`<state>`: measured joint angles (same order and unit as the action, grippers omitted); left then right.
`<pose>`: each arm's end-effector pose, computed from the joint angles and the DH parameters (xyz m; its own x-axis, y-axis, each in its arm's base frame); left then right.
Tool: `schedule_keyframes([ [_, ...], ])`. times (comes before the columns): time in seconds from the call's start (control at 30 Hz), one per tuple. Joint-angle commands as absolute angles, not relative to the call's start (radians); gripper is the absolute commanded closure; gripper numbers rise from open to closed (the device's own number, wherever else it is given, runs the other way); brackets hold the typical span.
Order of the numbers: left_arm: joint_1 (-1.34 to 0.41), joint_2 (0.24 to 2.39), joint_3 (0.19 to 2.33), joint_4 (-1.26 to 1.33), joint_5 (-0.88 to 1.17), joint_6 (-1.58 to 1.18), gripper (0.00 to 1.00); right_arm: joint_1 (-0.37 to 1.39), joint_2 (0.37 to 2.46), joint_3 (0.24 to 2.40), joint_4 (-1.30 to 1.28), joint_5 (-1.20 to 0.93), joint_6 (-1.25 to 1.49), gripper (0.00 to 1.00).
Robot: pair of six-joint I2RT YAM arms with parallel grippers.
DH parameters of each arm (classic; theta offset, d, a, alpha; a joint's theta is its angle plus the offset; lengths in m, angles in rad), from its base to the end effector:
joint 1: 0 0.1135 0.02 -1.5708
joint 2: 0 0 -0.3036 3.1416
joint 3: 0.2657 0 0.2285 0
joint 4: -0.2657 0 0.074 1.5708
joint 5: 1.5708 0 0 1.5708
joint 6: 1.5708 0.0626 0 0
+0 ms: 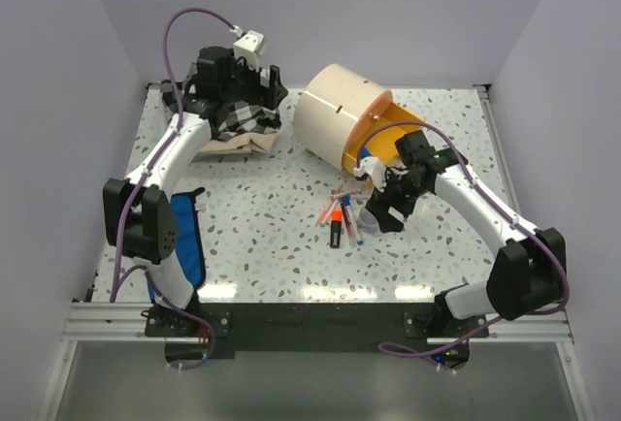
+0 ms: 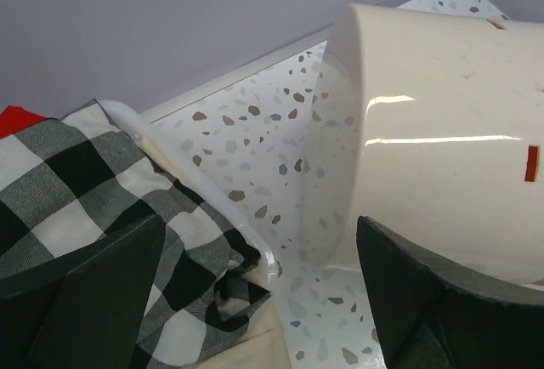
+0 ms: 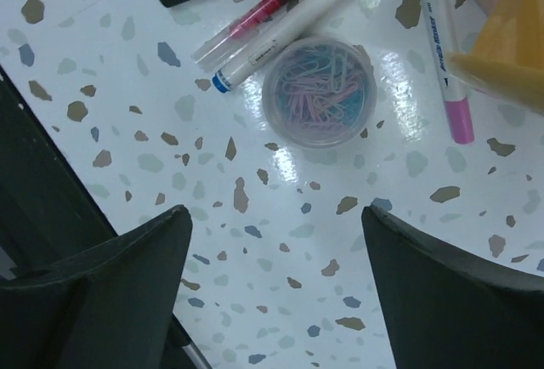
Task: Sort the stationery into containers
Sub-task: Place the stationery in the drawer, then move the storage box to the center of the board.
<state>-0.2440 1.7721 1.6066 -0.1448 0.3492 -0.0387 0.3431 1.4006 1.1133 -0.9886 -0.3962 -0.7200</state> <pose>0.4165 -0.1258 0.3933 -0.3171 0.0415 -0.9475 0.5313 0.8353 -0.1412 0.2135 0.1019 0.2817 -0.4032 -0.7900 -0.4620 -0.9069 0.4125 0.0860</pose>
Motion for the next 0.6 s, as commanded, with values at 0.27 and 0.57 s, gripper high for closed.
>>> schedule_keyframes([
  [0.27,-0.219,1.638,1.560,-0.133,0.334,-0.026,0.00,0.492,1.460,1.042,-0.716,-0.189,-0.569,0.01],
  [0.57,-0.219,1.618,1.554,-0.135,0.331,-0.009,0.00,0.526,1.505,1.016,-0.695,-0.106,-0.534,0.01],
])
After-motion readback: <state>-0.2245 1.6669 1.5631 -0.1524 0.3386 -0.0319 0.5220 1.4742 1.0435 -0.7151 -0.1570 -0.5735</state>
